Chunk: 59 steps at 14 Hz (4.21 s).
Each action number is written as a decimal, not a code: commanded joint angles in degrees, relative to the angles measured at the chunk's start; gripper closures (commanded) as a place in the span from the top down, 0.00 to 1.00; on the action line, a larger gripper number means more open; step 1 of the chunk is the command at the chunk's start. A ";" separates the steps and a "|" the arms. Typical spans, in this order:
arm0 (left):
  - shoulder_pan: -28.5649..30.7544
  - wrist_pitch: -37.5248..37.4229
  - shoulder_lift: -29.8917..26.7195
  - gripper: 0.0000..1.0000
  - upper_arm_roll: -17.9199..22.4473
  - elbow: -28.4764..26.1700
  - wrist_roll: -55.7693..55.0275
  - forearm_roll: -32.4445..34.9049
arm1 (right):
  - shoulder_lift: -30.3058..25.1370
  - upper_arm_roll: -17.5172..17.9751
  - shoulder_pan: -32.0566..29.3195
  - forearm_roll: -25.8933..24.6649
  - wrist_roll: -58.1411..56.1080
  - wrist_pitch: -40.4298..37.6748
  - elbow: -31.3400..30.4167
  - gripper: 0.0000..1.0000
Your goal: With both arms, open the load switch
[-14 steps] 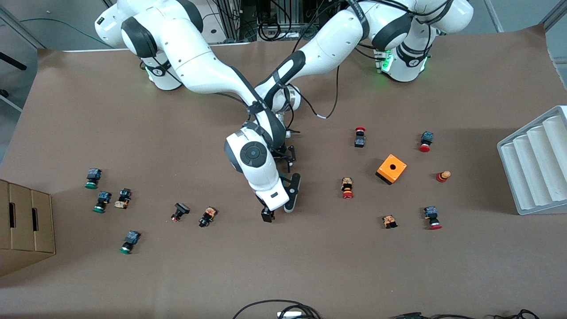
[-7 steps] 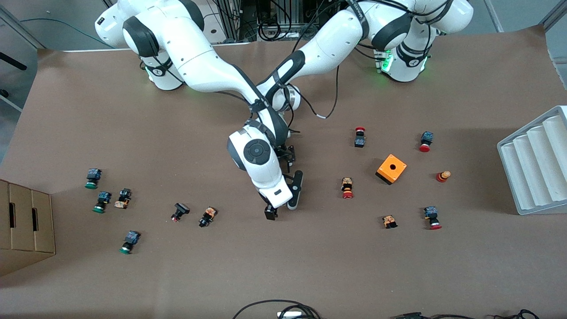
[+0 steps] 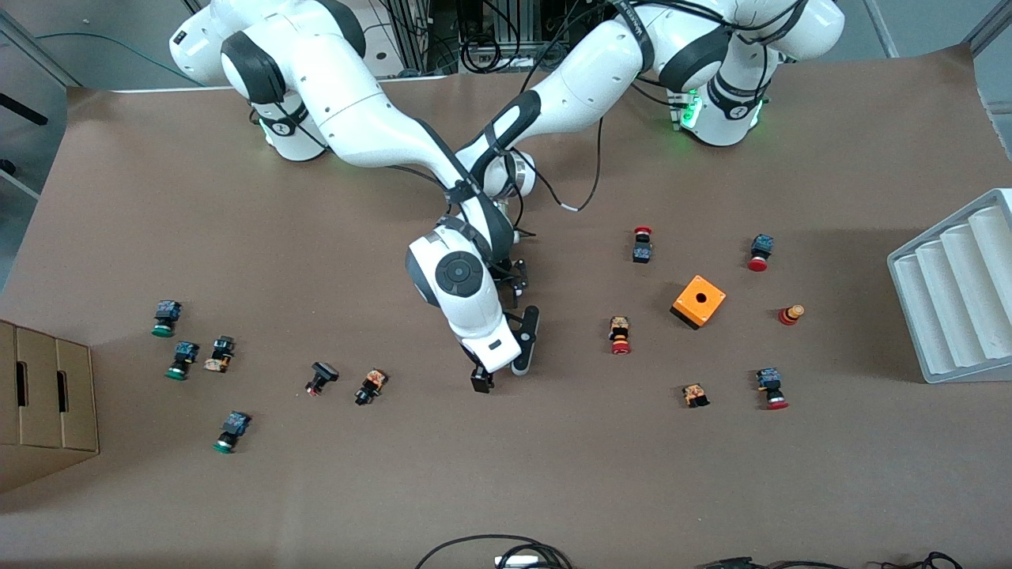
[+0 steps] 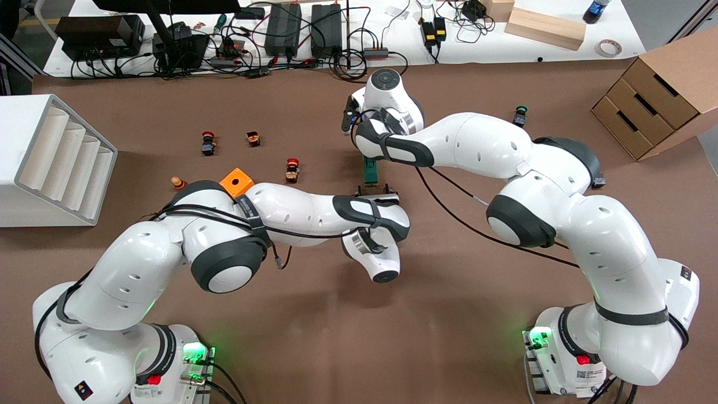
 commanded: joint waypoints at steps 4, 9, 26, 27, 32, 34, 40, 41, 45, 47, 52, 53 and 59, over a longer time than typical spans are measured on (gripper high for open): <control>-0.19 0.12 1.75 0.90 0.61 1.00 -0.76 1.13 | 1.08 -0.91 0.59 2.05 -1.18 0.34 0.75 0.93; -0.10 0.12 2.28 0.61 1.14 0.91 -0.84 2.28 | 1.43 -0.91 0.59 2.05 -1.27 0.52 0.75 0.84; -0.01 0.03 2.28 0.61 1.14 0.65 -1.46 2.28 | 1.34 -0.91 2.09 1.79 -0.74 2.98 -0.21 0.67; -0.01 0.12 2.20 0.61 1.22 0.65 -1.46 2.28 | 1.34 -0.91 2.17 1.79 -0.65 2.98 -0.30 0.66; -0.01 0.12 2.11 0.58 1.14 0.65 -1.55 2.28 | 0.90 -0.91 2.18 1.61 -1.18 2.89 -0.92 0.64; -0.01 0.12 2.11 0.58 1.14 0.74 -1.55 2.28 | 0.82 -0.91 2.09 1.35 -1.35 2.81 -0.92 0.64; -0.01 0.12 2.02 0.58 1.14 0.83 -1.55 2.28 | -0.06 -0.91 2.09 -2.16 -1.44 2.10 -0.92 0.64; -0.01 0.12 2.11 0.58 1.14 0.83 -1.55 2.28 | 0.02 -0.91 2.17 -2.78 -1.44 2.19 -0.92 0.64; -0.01 0.12 2.02 0.58 1.14 0.83 -1.46 2.28 | 0.02 -0.91 2.18 -3.66 -1.53 2.10 -0.92 0.64; -0.01 0.12 2.02 0.58 1.14 0.83 -1.55 2.28 | 0.02 -0.91 2.18 -3.66 -1.53 2.19 -0.92 0.63; -0.01 0.12 2.02 0.58 1.14 0.92 -1.46 2.28 | 0.02 -0.82 2.26 -3.66 -1.27 1.93 -1.00 0.60; -0.01 0.12 2.02 0.58 1.14 0.92 -1.46 2.28 | 0.02 -0.82 2.18 -3.66 -1.35 1.93 -1.00 0.60; -0.01 0.12 2.02 0.58 1.14 0.92 -1.46 2.28 | -0.06 -0.82 2.26 -3.66 -1.44 2.01 -1.44 0.53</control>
